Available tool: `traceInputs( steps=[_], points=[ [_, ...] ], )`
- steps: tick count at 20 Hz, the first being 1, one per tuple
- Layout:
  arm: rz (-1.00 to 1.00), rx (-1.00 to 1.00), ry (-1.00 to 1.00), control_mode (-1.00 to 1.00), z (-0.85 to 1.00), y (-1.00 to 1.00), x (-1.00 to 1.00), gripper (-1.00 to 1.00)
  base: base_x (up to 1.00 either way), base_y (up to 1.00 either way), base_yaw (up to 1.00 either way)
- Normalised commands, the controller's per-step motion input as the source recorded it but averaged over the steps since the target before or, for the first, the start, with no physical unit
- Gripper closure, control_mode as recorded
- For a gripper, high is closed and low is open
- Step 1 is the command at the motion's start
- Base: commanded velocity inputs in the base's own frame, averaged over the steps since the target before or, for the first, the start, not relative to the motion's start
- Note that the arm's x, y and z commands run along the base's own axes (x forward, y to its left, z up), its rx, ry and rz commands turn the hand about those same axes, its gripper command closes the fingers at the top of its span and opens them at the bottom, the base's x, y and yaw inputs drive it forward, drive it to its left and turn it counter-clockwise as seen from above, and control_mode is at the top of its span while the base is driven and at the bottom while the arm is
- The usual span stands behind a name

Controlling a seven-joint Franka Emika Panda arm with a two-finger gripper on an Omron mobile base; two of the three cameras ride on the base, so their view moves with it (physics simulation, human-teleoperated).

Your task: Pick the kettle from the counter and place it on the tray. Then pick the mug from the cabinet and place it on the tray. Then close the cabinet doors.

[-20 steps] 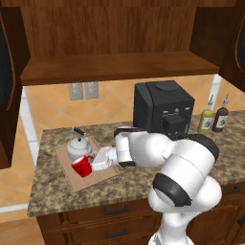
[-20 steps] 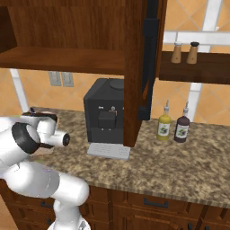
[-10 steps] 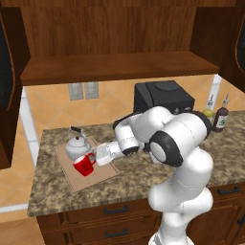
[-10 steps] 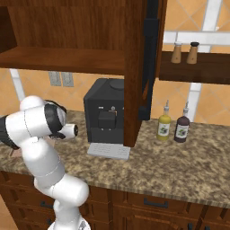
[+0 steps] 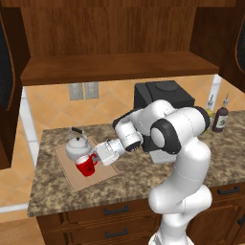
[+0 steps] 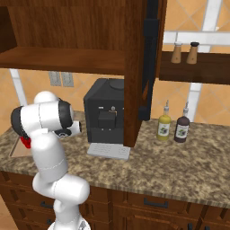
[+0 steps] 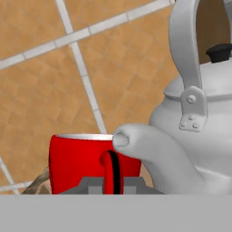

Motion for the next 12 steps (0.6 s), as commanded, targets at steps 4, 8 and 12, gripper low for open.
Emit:
traceInputs(
  steps=[4, 8, 12],
  points=[
    [0.0, 0.0, 0.0, -1.0, -0.03, 0.01, -0.01, 1.0, 0.0, 0.0, 0.0],
    [0.0, 0.0, 0.0, -1.0, 0.0, 0.0, 0.0, 1.0, 0.0, 0.0, 0.0],
    [-0.01, 0.0, -0.05, -1.0, -0.15, 0.0, -0.11, 1.0, 0.0, 0.0, 0.0]
  ],
)
